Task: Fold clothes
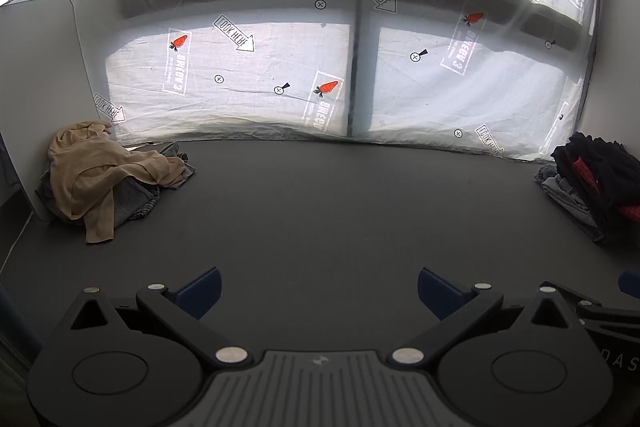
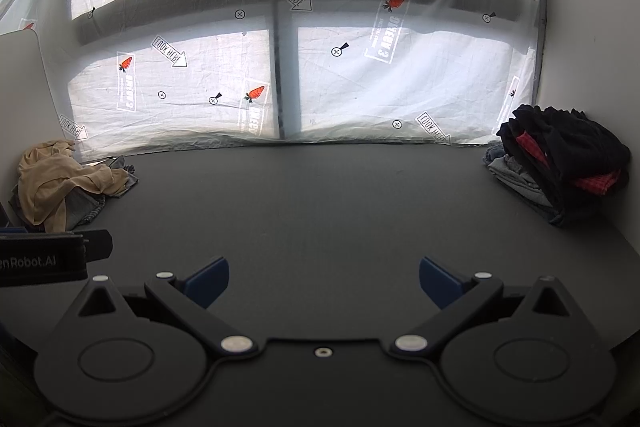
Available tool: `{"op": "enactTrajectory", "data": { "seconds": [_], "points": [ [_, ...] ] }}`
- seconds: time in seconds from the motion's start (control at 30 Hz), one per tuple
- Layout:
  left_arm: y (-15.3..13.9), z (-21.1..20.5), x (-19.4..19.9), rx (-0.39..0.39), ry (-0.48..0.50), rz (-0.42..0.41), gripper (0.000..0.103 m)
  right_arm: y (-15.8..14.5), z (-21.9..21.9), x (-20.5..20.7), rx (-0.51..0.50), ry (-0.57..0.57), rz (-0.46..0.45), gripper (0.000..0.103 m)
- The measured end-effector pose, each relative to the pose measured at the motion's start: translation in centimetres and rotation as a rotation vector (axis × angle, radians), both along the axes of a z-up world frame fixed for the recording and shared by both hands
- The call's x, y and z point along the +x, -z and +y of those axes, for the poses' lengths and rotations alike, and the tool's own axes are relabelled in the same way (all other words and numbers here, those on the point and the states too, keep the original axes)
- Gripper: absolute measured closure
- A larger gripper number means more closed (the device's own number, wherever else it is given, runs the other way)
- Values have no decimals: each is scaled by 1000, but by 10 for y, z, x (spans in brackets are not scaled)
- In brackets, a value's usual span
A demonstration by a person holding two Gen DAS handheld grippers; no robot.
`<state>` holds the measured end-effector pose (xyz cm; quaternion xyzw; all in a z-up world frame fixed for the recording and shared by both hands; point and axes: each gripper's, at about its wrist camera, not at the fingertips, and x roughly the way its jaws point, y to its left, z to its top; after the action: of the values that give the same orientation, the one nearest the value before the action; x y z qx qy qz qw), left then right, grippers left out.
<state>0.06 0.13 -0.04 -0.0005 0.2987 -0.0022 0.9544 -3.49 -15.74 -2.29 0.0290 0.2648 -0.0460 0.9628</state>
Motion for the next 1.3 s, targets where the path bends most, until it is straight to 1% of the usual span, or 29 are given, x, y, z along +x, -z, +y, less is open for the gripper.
{"op": "enactTrajectory", "data": {
  "seconds": [0.5, 1.3],
  "points": [
    [0, 4, 3, -2, -5, 5, 0, -5, 2, 7, -10, -12, -5, 0],
    [3, 16, 6, -10, -7, 6, 0, 1, 2, 8, -17, -22, -7, 0]
  ]
}}
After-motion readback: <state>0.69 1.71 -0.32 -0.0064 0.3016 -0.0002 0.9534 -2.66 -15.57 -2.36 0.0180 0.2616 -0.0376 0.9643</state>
